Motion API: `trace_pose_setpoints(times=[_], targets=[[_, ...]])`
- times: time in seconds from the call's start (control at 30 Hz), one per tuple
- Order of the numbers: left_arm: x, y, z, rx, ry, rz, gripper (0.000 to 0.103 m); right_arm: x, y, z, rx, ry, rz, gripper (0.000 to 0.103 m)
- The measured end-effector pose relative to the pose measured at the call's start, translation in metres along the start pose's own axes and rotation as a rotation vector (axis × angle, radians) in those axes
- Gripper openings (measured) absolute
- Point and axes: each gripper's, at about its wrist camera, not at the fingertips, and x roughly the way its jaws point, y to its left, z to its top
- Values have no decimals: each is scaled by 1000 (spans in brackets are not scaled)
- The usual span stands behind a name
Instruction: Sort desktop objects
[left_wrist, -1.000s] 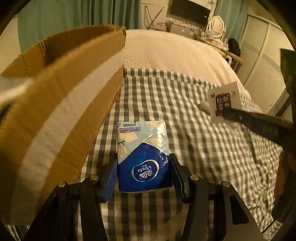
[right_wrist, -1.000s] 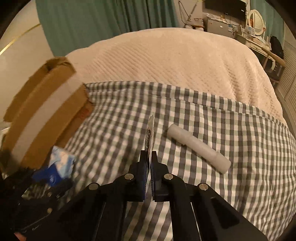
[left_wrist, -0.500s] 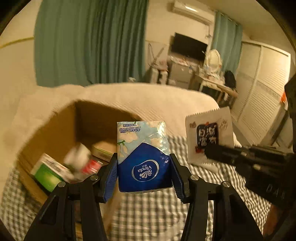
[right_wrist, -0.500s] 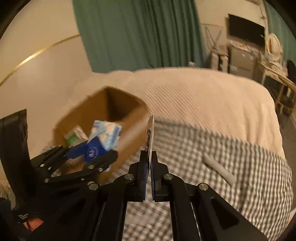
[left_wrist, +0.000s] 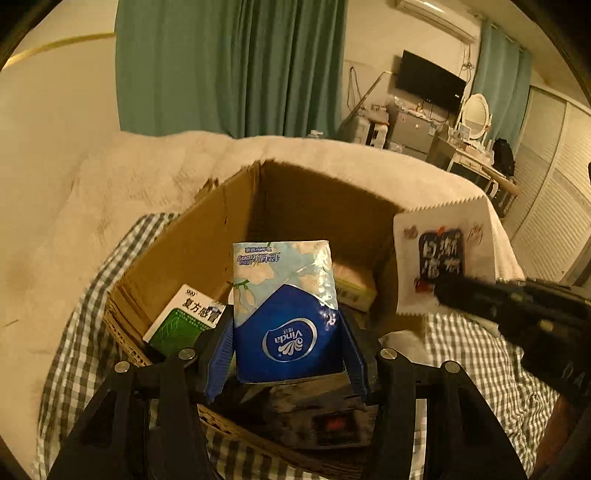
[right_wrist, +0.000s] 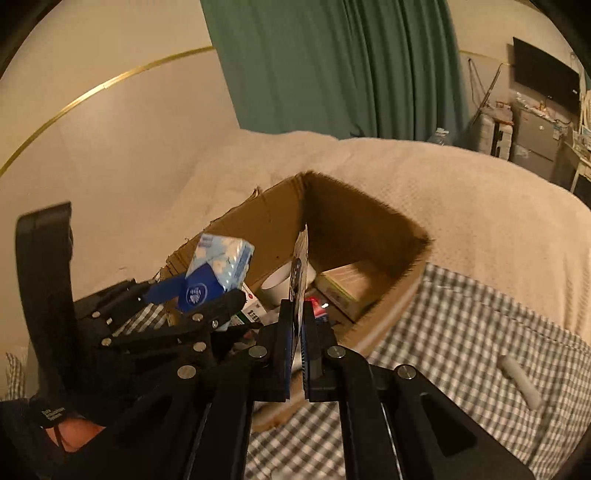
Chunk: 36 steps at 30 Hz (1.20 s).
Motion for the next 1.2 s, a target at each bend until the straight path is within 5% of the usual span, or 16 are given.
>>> trace_pose_setpoints(times=[0.03, 0.1, 0.13, 0.17, 0.4, 0.6, 0.8, 0.97, 1.2], targets=[[4, 1, -1, 6, 5, 1, 59, 4, -1, 0, 5, -1, -2, 5], [7, 2, -4, 15, 4, 10, 88, 11, -1, -2, 30, 2, -4, 33], [6, 2, -5, 15, -10, 29, 94, 14, -5, -2, 45, 1, -7, 57], [3, 2, -6, 13, -23, 38, 99, 13, -9, -3, 68, -22, -12, 60], [-23, -6, -5, -11, -68, 1, 100, -6, -37, -9, 124, -65, -60, 60], [-62, -49, -24, 78, -118, -97, 101, -51, -64, -29, 141, -77, -118, 60], [-71, -99, -64, 161, -78, -169, 102, -101, -90, -71, 181, -74, -224, 61], [-58, -128, -108, 270, -46, -151, 102, -125, -110, -120, 222, -15, -293, 67], [-17, -144, -164, 338, 104, -192, 102, -142, -121, -165, 218, 49, -316, 69]])
